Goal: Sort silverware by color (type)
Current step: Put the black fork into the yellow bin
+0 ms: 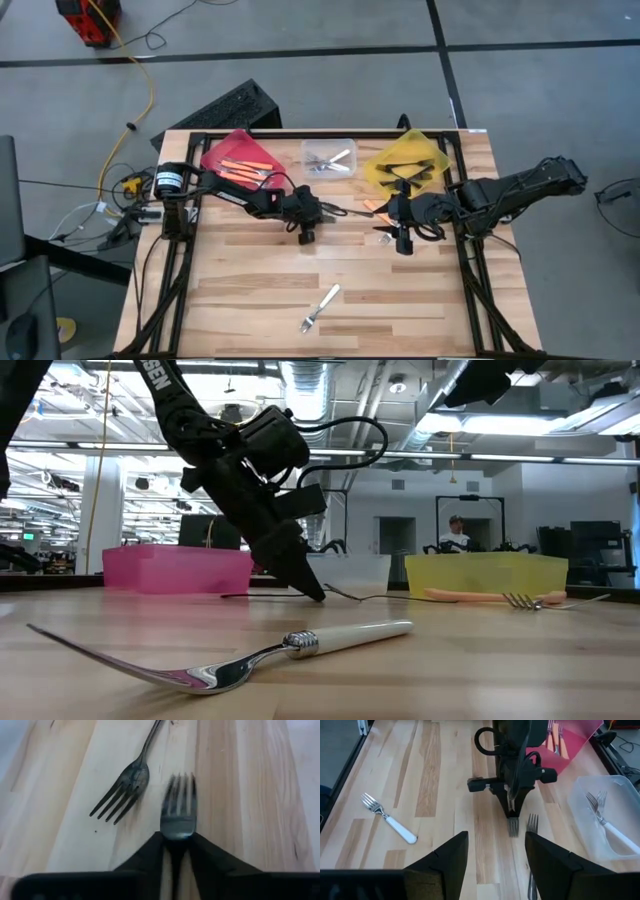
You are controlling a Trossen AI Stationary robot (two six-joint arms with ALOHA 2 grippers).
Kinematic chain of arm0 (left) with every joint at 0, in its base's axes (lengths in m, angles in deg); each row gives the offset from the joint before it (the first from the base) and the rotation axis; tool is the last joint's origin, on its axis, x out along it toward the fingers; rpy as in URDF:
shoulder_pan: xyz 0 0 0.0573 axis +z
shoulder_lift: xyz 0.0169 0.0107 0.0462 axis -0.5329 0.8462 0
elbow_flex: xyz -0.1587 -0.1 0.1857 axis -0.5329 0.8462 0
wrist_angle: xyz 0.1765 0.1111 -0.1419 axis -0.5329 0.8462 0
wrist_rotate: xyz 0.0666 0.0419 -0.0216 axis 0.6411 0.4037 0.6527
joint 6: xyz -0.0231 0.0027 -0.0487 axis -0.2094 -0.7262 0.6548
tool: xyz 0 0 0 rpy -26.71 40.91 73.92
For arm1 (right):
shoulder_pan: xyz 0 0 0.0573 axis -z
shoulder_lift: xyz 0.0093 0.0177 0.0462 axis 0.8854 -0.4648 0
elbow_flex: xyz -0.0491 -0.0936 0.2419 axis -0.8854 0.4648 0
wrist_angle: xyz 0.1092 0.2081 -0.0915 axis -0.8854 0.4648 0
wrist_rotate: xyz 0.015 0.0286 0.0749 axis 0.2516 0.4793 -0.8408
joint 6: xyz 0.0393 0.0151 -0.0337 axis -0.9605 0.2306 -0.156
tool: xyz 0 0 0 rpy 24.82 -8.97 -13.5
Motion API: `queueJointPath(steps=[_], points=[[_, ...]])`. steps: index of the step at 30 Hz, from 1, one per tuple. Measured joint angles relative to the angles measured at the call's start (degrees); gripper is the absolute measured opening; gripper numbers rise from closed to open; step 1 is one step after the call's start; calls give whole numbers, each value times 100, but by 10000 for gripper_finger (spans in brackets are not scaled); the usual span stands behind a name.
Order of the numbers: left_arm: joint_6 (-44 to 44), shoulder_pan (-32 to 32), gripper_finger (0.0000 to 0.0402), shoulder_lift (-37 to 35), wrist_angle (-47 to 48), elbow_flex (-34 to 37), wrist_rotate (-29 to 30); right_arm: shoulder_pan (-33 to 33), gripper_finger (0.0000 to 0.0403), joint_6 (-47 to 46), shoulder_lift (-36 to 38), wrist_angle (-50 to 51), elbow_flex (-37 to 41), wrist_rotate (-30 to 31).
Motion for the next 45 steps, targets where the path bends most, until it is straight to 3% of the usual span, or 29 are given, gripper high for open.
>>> queueJointPath(steps=[3,5,40,45], points=[[102,0,21,4,2,0,44,0,221,-8,2,0,0,0],[167,2,7,4,-1,0,68,0,221,-13,2,0,2,0],[699,-598,1,-1530,541,31,405,0,221,1,0,2,2,4],[671,-842,1,-1971,544,24,849,0,221,2,2,0,2,34]])
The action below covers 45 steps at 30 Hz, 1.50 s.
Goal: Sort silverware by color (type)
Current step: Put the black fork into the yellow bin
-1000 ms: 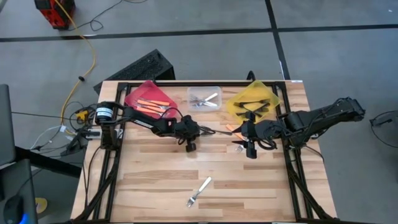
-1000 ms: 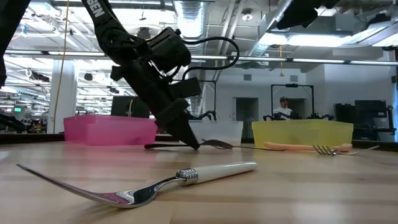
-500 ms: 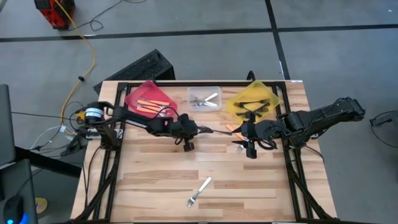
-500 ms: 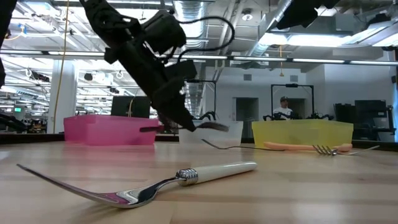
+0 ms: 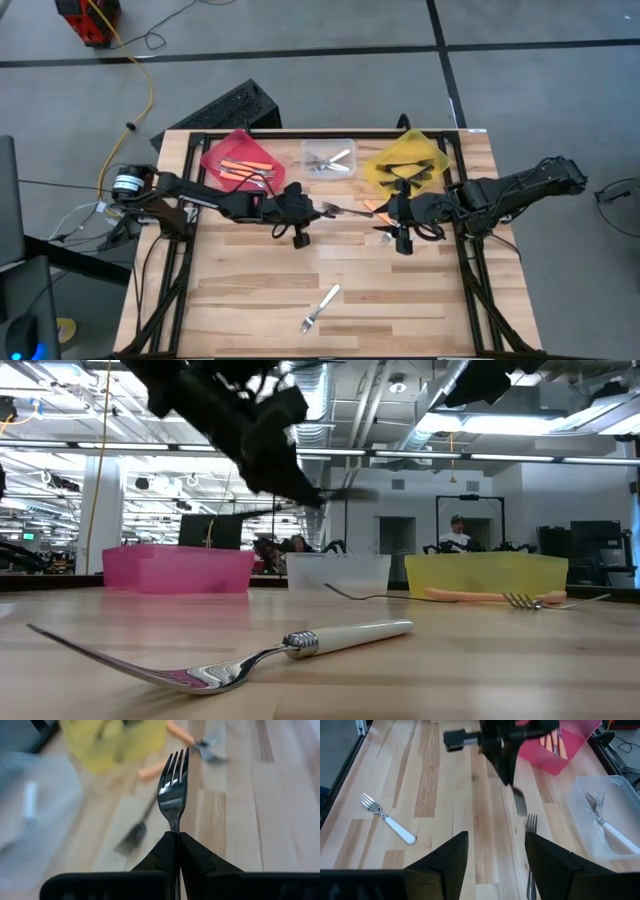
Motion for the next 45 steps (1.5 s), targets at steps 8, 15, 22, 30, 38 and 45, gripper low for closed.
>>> queueJointPath(steps=[8,15,22,30,38,45], points=[[-427,-432,1,-850,-26,-4,567,0,221,5,-2,-2,0,14],[-546,-594,1,-1499,28,-4,593,0,221,5,0,-3,0,17],[-776,-825,1,-1964,7,-4,855,0,221,32,0,-105,0,25],[-1233,-911,1,-2177,-196,-4,887,0,221,696,0,-764,2,23],[-1380,-987,1,-2173,-562,-4,205,15,221,1120,1,-1018,223,13],[-1579,-1020,1,-2174,-920,-7,-136,132,221,1461,2,-2116,692,-211]])
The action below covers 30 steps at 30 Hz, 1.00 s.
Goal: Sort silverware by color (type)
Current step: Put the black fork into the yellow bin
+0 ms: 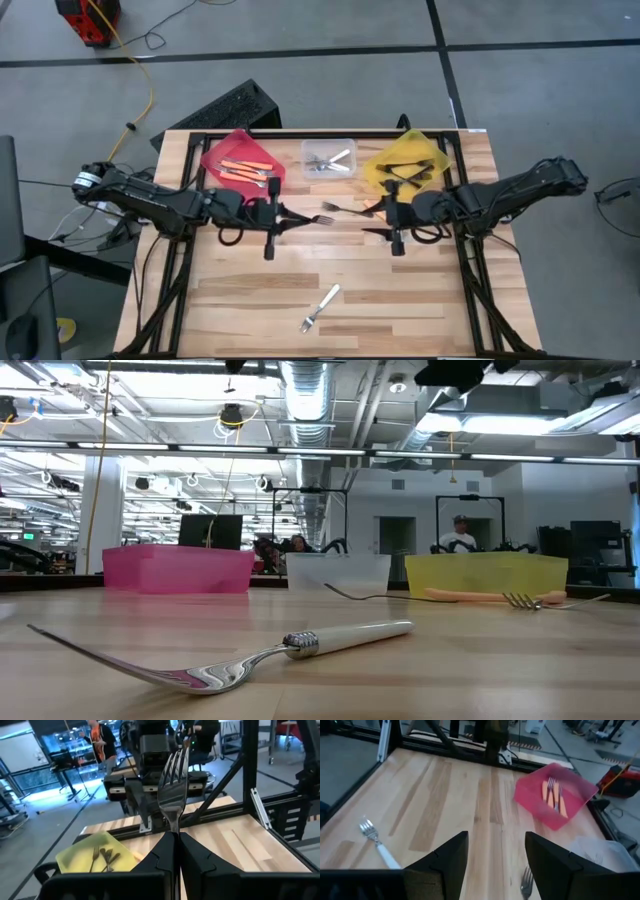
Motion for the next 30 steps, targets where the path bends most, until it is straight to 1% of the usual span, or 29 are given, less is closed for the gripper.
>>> queueJointPath(steps=[2,6,8,12,14,17,19,21,24,30], points=[[24,2,1,2,-4,6,-16,36,221,99,0,-194,94,-5],[11,0,1,-86,-59,122,-255,91,221,315,19,-309,106,-11],[23,1,1,-199,-367,277,-276,144,221,402,14,-305,106,-66],[102,6,1,-639,-998,894,-266,345,221,484,0,-425,104,-455],[217,7,1,-888,-1332,1292,-213,444,221,512,-2,-469,106,-517],[449,55,1,-1249,-1908,1841,-186,657,221,625,-3,-665,116,-785],[671,91,1,-1420,-2281,2119,-183,809,221,704,-1,-1171,278,-1040],[812,101,1,-1542,-2473,2307,-184,964,221,778,0,-1892,593,-1291],[909,96,1,-1598,-2641,2382,-220,1228,221,770,-4,-3044,1152,-1526],[949,101,1,-1468,-2748,2382,-403,1595,221,185,-4,-5196,2156,-2106]])
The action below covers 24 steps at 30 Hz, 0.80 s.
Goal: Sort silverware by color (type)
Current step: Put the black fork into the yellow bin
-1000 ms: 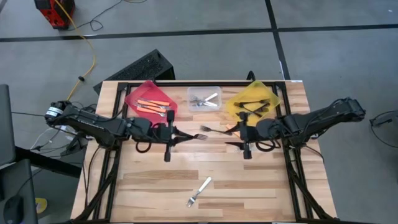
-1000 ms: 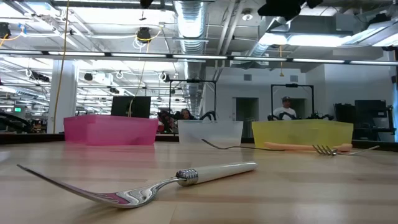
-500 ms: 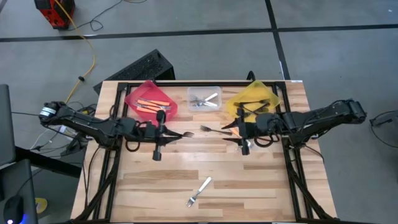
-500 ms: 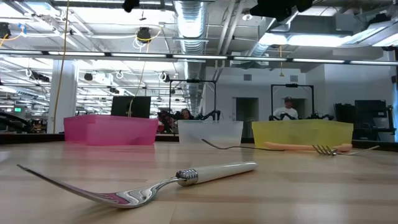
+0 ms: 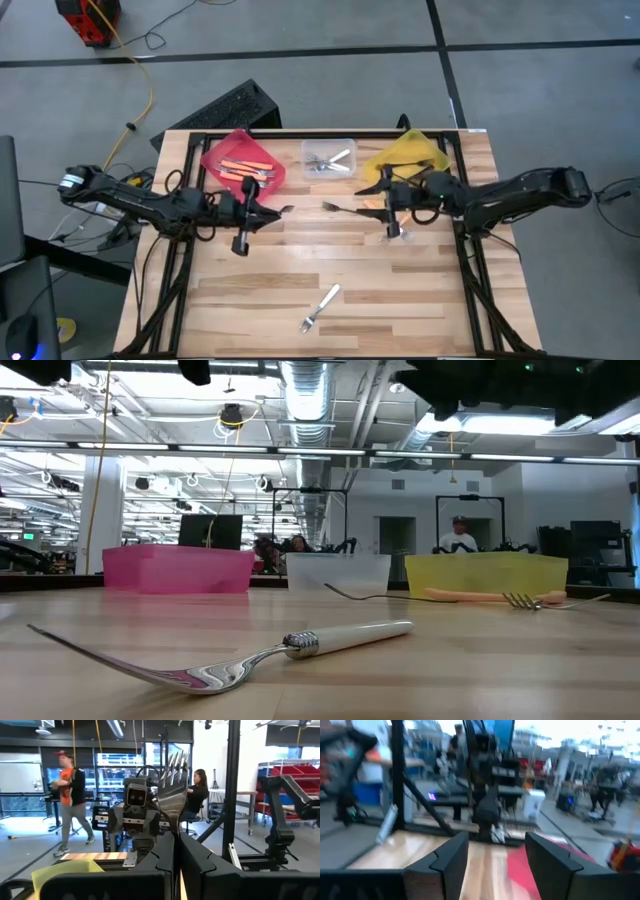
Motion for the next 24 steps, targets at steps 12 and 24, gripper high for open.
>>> queueJointPath(steps=[12,24], points=[[33,446,1,807,-962,0,-615,-77,221,-540,-49,-825,496,-2],[441,502,1,1521,-1795,0,-872,-381,237,-284,-1477,-1236,-72,481]])
